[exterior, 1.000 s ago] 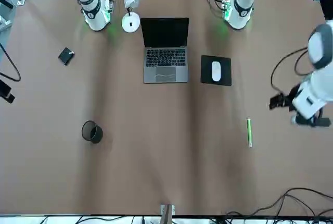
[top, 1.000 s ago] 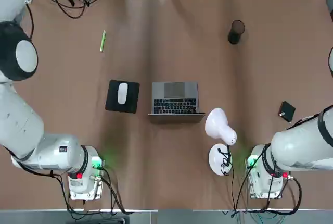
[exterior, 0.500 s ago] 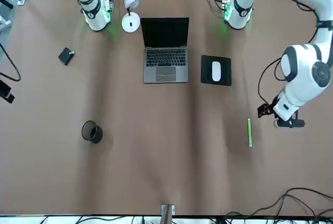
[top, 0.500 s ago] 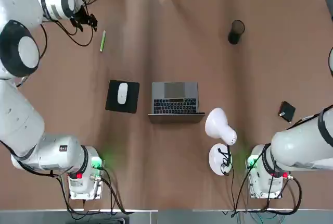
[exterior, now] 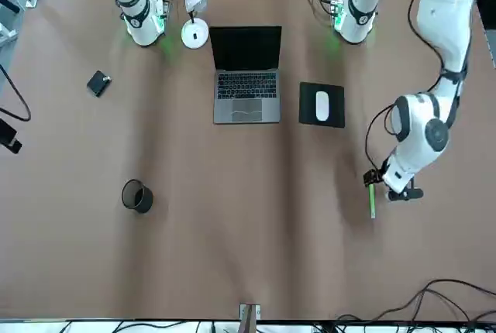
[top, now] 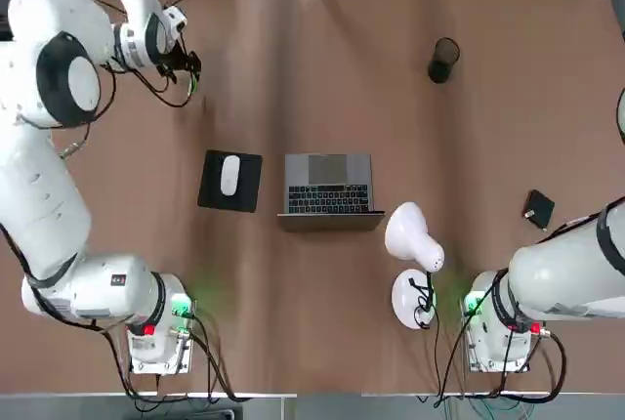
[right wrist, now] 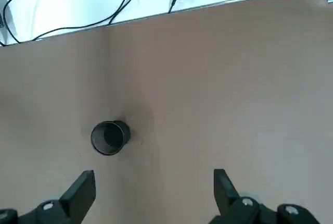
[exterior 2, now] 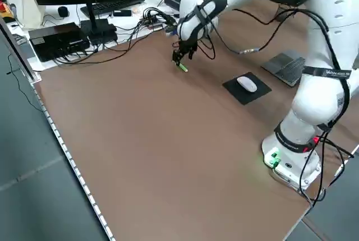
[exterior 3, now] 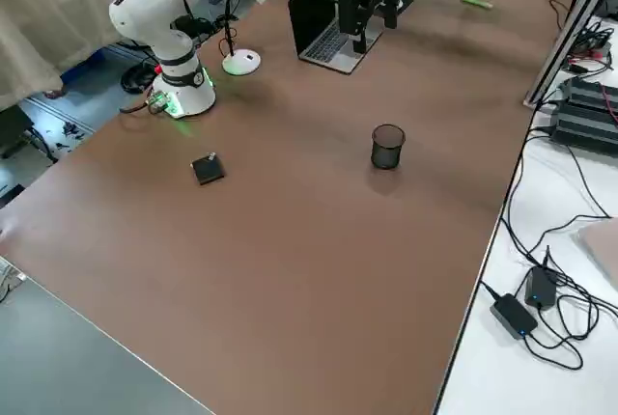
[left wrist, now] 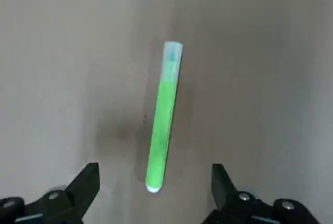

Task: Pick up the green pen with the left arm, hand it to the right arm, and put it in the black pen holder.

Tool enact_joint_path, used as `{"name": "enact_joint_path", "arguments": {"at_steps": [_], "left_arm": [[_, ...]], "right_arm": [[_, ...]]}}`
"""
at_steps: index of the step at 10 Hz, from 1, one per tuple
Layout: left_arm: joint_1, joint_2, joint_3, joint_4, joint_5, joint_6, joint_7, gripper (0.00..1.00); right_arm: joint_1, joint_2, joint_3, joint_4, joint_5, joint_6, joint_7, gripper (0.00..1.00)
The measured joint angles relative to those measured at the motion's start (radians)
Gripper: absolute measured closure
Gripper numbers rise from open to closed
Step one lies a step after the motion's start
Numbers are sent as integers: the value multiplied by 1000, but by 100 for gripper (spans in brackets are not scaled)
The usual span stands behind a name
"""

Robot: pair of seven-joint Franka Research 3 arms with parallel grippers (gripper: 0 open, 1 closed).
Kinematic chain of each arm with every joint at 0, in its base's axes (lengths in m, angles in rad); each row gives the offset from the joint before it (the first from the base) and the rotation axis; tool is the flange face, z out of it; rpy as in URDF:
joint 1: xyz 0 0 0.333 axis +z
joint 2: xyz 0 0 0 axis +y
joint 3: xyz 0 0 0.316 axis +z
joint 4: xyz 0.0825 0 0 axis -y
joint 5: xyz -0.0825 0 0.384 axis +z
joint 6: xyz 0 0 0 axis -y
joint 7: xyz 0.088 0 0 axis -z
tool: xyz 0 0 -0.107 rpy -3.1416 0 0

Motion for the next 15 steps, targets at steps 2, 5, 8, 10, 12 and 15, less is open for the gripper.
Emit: {"name": "enact_joint_path", "arguments": {"at_steps": [2,5,8,10,12,15], "left_arm": [[11,18,1,0,0,8,0,7],[7,19,1,-5,0,8,0,27],[0,32,-2,-6,0,8,3,46],[1,31,1,-4,0,8,7,62],[3,27,-2,-3,0,5,23,82],[3,-87,-13,36,0,-94,165,82]], "right_arm": [[0,0,2,0,0,0,0,0],[0,0,1,0,0,0,0,0],[0,0,1,0,0,0,0,0],[0,0,0,0,0,0,0,0],[0,0,0,0,0,0,0,0],[0,0,1,1,0,0,0,0]]}}
